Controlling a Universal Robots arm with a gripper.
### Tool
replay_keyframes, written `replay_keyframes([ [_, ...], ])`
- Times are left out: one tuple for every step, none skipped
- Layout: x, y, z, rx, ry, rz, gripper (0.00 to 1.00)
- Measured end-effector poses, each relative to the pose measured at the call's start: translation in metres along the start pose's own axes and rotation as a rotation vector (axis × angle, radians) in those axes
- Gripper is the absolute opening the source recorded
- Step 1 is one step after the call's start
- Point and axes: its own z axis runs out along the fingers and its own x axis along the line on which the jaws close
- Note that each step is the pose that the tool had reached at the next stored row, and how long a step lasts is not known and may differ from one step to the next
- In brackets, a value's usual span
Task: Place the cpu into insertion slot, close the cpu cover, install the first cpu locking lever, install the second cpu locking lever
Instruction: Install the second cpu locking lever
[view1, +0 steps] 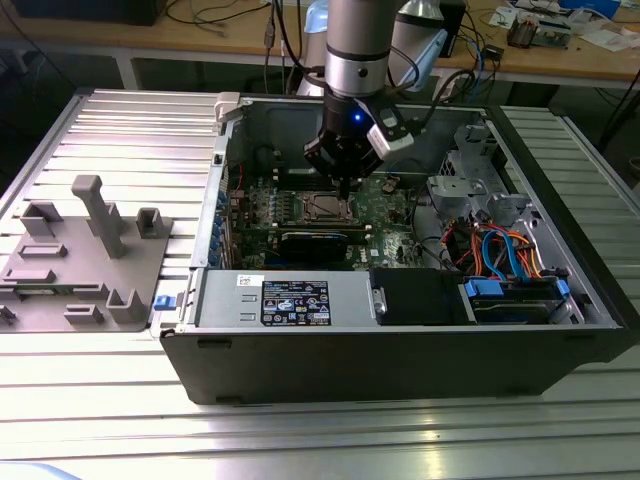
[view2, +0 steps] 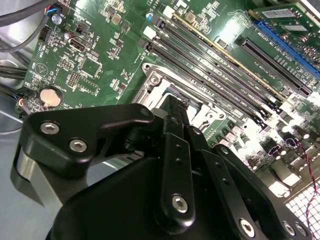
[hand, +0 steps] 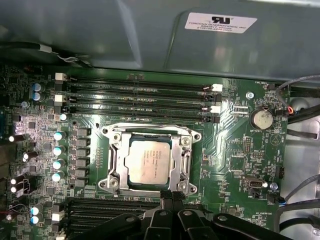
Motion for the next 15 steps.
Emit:
replay_keyframes([
  [0.0000, -0.0002, 0.0001, 0.0001, 0.0000, 0.000, 0.11],
  [0.0000, -0.0005, 0.0002, 0.0001, 0.0000, 0.000, 0.11],
  [0.0001, -0.0006, 0.0003, 0.0000, 0.0000, 0.000, 0.11],
  [0.0001, -0.0008, 0.0004, 0.0000, -0.0001, 0.000, 0.11],
  [0.0001, -0.0010, 0.0004, 0.0000, 0.0000, 0.000, 0.11],
  [0.0001, -0.0012, 0.0005, 0.0001, 0.0000, 0.000, 0.11],
  [0.0001, -0.0015, 0.0006, 0.0001, 0.0000, 0.000, 0.11],
  [0.0001, -0.0017, 0.0007, 0.0001, 0.0000, 0.000, 0.11],
  [0.0001, -0.0019, 0.0008, 0.0001, 0.0000, 0.000, 0.11],
  [0.0002, -0.0021, 0.0009, 0.0000, 0.0000, 0.000, 0.11],
  [0.0002, -0.0024, 0.0010, 0.0001, 0.0000, 0.000, 0.11],
  [0.0002, -0.0027, 0.0011, 0.0001, 0.0000, 0.000, 0.11],
  [0.0002, -0.0030, 0.0013, 0.0000, 0.0000, 0.000, 0.11],
  [0.0003, -0.0032, 0.0014, 0.0001, 0.0000, 0.000, 0.11],
  [0.0003, -0.0036, 0.0015, 0.0001, 0.0000, 0.000, 0.11],
])
